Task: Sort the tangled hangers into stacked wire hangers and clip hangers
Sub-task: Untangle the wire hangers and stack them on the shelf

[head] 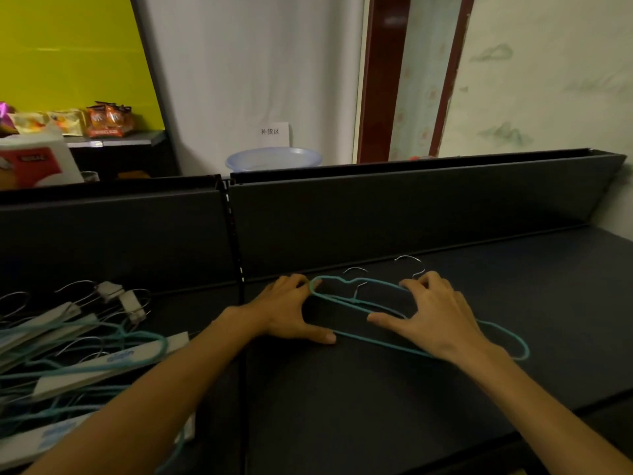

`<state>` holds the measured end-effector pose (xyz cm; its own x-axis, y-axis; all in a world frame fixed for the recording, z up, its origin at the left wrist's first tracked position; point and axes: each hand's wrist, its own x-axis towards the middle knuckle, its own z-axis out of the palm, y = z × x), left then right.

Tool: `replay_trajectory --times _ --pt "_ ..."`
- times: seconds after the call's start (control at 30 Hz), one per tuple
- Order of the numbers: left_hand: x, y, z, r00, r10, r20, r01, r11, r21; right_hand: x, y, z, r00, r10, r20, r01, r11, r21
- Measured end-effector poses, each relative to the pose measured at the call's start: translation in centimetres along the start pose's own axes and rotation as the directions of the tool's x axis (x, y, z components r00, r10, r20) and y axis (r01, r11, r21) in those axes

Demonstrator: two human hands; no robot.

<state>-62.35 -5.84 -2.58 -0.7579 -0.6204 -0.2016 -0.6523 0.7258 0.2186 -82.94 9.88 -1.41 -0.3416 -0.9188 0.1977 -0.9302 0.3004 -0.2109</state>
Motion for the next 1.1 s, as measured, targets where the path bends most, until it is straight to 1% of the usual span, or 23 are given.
replay_trajectory --times 0.13,0.2,0.3,0.37,0.67,0.77,0.8,0.87,0.9,0.97,1.03,1.1 --pt "-2.7 -3.4 -1.7 0.992 -0.122 -0.028 0.124 0.987 0.105 0.8 -3.3 1.7 0.996 -0.087 0.027 0.088 0.996 -0.021" --pt "-4.2 -4.4 -2.2 0.987 -0.148 -0.058 0.154 0.981 0.122 1.2 -4.8 2.7 0.993 -0.111 0.046 0.113 0.993 -0.035" --pt "-6.2 -5.1 -2.4 0.981 -0.134 -0.139 0.150 0.983 0.110 1.7 -6.0 3.9 0.990 -0.118 0.078 0.124 0.989 -0.076" --pt "-7.1 -5.4 -2.3 0.976 -0.131 -0.174 0.148 0.985 0.088 1.6 -6.1 4.2 0.990 -0.123 0.068 0.129 0.987 -0.099" --pt "-7.8 -4.1 -0.9 0.969 -0.119 -0.218 0.137 0.988 0.067 1.5 -6.4 4.4 0.992 -0.098 0.073 0.107 0.985 -0.132" --pt "-8.3 -3.9 -0.7 0.959 -0.114 -0.260 0.136 0.988 0.070 1.2 -6.6 4.1 0.991 -0.073 0.110 0.090 0.984 -0.157" --pt "-8.8 -3.9 -0.6 0.951 -0.116 -0.287 0.142 0.987 0.071 1.0 -7.0 4.0 0.992 -0.073 0.101 0.090 0.981 -0.170" --pt "-10.1 -4.2 -0.3 0.925 -0.117 -0.361 0.158 0.984 0.085 0.6 -8.7 3.6 0.991 -0.131 0.007 0.130 0.979 -0.159" --pt "-10.9 -4.5 -0.3 0.908 -0.113 -0.404 0.166 0.981 0.098 0.4 -10.0 3.3 0.982 -0.183 -0.055 0.175 0.977 -0.120" --pt "-13.1 -5.4 -0.5 0.871 -0.107 -0.480 0.185 0.976 0.118 -0.1 -13.2 2.8 0.940 -0.315 -0.134 0.317 0.948 -0.006" --pt "-15.9 -7.0 -1.0 0.834 -0.121 -0.539 0.218 0.968 0.120 -0.4 -16.8 2.5 0.873 -0.463 -0.155 0.479 0.874 0.087" --pt "-19.4 -9.2 -1.5 0.807 -0.157 -0.570 0.264 0.958 0.109 -0.8 -20.5 2.5 0.814 -0.570 -0.112 0.581 0.795 0.175"
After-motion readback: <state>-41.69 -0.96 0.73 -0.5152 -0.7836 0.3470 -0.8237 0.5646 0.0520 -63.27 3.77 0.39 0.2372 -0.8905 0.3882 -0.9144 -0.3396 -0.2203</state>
